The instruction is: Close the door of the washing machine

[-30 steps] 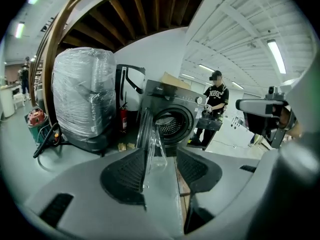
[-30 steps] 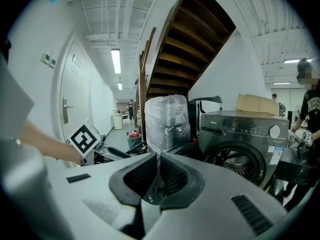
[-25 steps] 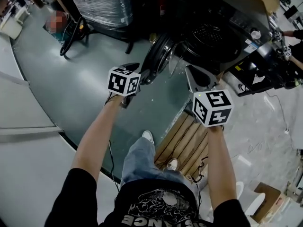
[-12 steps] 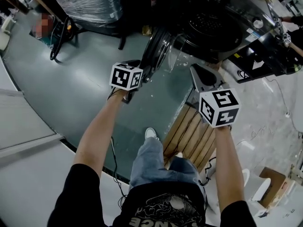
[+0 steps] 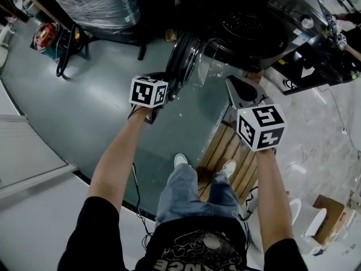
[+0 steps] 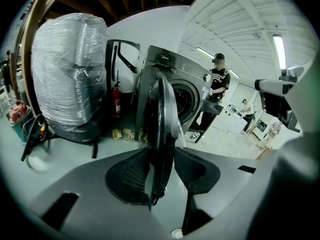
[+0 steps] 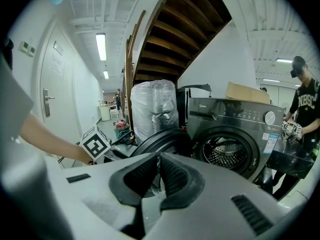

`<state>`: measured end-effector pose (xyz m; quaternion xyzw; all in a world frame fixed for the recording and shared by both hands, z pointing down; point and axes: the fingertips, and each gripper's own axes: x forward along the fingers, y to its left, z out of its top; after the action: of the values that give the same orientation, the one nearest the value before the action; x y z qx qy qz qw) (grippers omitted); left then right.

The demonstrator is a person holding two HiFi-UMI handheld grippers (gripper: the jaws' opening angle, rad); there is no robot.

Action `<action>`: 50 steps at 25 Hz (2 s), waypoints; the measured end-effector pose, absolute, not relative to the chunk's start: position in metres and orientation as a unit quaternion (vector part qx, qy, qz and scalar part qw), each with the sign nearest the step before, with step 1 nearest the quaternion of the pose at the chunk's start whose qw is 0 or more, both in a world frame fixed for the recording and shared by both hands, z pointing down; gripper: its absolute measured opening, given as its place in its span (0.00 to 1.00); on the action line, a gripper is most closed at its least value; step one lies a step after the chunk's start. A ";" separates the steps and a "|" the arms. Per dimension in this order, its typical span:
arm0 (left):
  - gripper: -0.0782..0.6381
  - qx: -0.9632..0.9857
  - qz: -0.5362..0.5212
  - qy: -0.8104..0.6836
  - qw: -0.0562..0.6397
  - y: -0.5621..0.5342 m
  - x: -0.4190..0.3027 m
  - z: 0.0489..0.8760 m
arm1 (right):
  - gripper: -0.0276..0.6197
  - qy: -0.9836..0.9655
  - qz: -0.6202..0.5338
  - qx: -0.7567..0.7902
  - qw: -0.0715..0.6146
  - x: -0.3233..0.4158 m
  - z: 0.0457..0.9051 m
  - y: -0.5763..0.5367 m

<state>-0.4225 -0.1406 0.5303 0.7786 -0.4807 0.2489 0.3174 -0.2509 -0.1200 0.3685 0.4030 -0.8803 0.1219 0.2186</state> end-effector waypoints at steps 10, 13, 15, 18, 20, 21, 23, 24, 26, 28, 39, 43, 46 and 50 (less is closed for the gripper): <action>0.28 0.760 0.240 -0.506 0.330 -0.144 -0.413 0.538 | 0.08 -0.893 0.135 0.384 0.194 -0.239 0.385 -0.135; 0.28 0.750 0.245 -0.518 0.329 -0.141 -0.402 0.537 | 0.08 -0.897 0.139 0.376 0.188 -0.229 0.383 -0.138; 0.27 0.742 0.242 -0.530 0.330 -0.141 -0.393 0.536 | 0.08 -0.899 0.139 0.371 0.187 -0.220 0.382 -0.141; 0.27 0.736 0.241 -0.536 0.335 -0.138 -0.376 0.537 | 0.08 -0.901 0.143 0.366 0.187 -0.204 0.383 -0.143; 0.27 0.734 0.240 -0.539 0.336 -0.137 -0.363 0.536 | 0.08 -0.901 0.147 0.364 0.186 -0.191 0.384 -0.145; 0.27 0.733 0.239 -0.540 0.336 -0.137 -0.356 0.536 | 0.08 -0.901 0.148 0.363 0.186 -0.185 0.384 -0.147; 0.27 0.731 0.235 -0.546 0.337 -0.137 -0.341 0.536 | 0.08 -0.901 0.149 0.361 0.186 -0.173 0.384 -0.149; 0.27 0.729 0.233 -0.548 0.338 -0.137 -0.334 0.536 | 0.08 -0.902 0.150 0.360 0.186 -0.166 0.384 -0.149; 0.27 0.724 0.232 -0.553 0.340 -0.136 -0.319 0.536 | 0.08 -0.902 0.153 0.359 0.185 -0.154 0.386 -0.150; 0.27 0.719 0.231 -0.558 0.343 -0.137 -0.305 0.536 | 0.08 -0.902 0.156 0.359 0.184 -0.141 0.387 -0.151; 0.27 0.671 0.198 -0.614 0.366 -0.150 -0.238 0.535 | 0.08 -0.899 0.164 0.359 0.189 -0.069 0.396 -0.161; 0.28 0.657 0.192 -0.624 0.377 -0.155 -0.213 0.535 | 0.08 -0.899 0.165 0.361 0.187 -0.046 0.397 -0.165; 0.29 0.654 0.184 -0.623 0.388 -0.162 -0.195 0.536 | 0.08 -0.896 0.169 0.366 0.185 -0.028 0.399 -0.171; 0.30 0.650 0.173 -0.620 0.405 -0.172 -0.175 0.536 | 0.08 -0.894 0.176 0.369 0.184 -0.008 0.402 -0.181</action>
<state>-0.1747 -0.1719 0.5365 0.6500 -0.6197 0.1726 0.4045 -0.0081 -0.1806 0.4025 0.3688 -0.8941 0.1756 0.1836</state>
